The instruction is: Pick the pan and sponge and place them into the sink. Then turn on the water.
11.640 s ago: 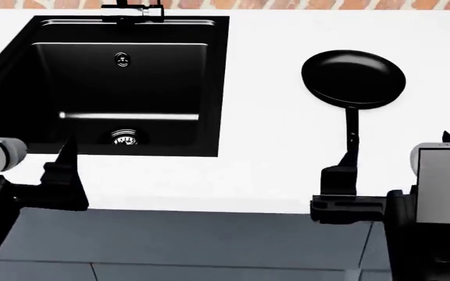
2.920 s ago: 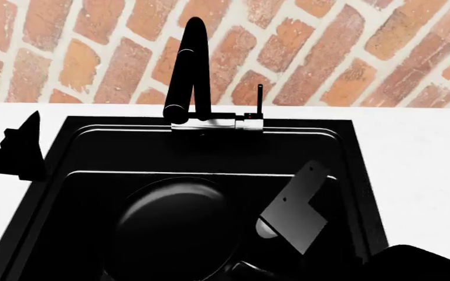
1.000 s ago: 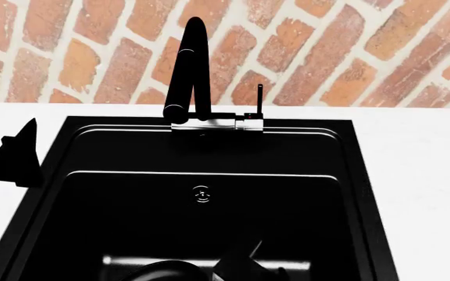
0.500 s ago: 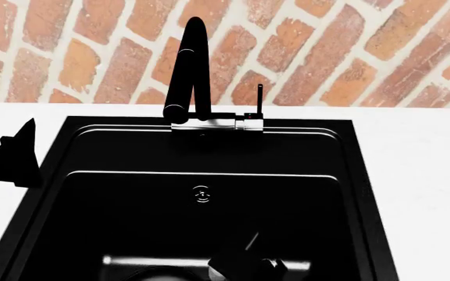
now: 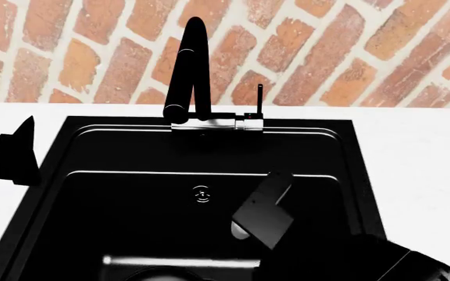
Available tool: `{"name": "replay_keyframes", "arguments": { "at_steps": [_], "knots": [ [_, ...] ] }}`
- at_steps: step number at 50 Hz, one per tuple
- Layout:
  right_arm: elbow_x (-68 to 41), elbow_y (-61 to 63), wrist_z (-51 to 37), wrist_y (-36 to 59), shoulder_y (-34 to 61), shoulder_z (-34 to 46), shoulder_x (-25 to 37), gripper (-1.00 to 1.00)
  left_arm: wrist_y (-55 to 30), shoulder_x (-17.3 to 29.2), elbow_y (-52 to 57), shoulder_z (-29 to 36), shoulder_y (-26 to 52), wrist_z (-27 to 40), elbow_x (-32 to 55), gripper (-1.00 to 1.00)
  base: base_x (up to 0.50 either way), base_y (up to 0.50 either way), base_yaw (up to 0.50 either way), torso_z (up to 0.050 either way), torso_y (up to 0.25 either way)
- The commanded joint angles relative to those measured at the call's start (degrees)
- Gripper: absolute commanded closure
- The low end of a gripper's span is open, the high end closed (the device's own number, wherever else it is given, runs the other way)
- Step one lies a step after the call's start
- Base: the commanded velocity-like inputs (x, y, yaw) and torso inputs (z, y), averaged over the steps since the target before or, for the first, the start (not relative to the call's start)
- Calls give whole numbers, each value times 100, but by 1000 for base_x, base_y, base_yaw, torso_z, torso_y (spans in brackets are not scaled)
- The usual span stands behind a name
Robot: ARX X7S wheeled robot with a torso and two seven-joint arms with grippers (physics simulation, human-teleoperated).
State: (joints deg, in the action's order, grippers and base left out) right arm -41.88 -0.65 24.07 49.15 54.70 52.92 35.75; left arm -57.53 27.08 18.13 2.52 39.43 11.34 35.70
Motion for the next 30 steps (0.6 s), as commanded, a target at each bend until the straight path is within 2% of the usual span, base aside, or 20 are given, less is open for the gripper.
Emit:
{"name": "replay_keyframes", "arguments": {
  "at_steps": [1, 11, 13, 23, 30],
  "knots": [
    [-598, 1197, -441, 734, 219, -463, 606, -100, 16, 4, -16, 41, 29, -2, 2, -100, 0, 0, 0, 0, 0],
    [-1068, 1789, -1070, 829, 181, -1168, 1022, -100, -3, -83, -39, 114, 79, 91, -22, -100, 0, 0, 0, 0, 0],
    [-1168, 1856, -1224, 801, 95, -1317, 1095, -100, 22, 19, -43, 42, 39, 8, 16, -100, 0, 0, 0, 0, 0],
    [-1877, 2428, -2557, 108, -880, -2649, 1737, -100, -7, 31, -19, 33, 61, 40, 41, -100, 0, 0, 0, 0, 0],
    [-2108, 2731, -3632, -719, -1888, -3636, 2070, -100, -134, -8, 95, 62, 115, 156, 71, -100, 0, 0, 0, 0, 0]
  ]
}}
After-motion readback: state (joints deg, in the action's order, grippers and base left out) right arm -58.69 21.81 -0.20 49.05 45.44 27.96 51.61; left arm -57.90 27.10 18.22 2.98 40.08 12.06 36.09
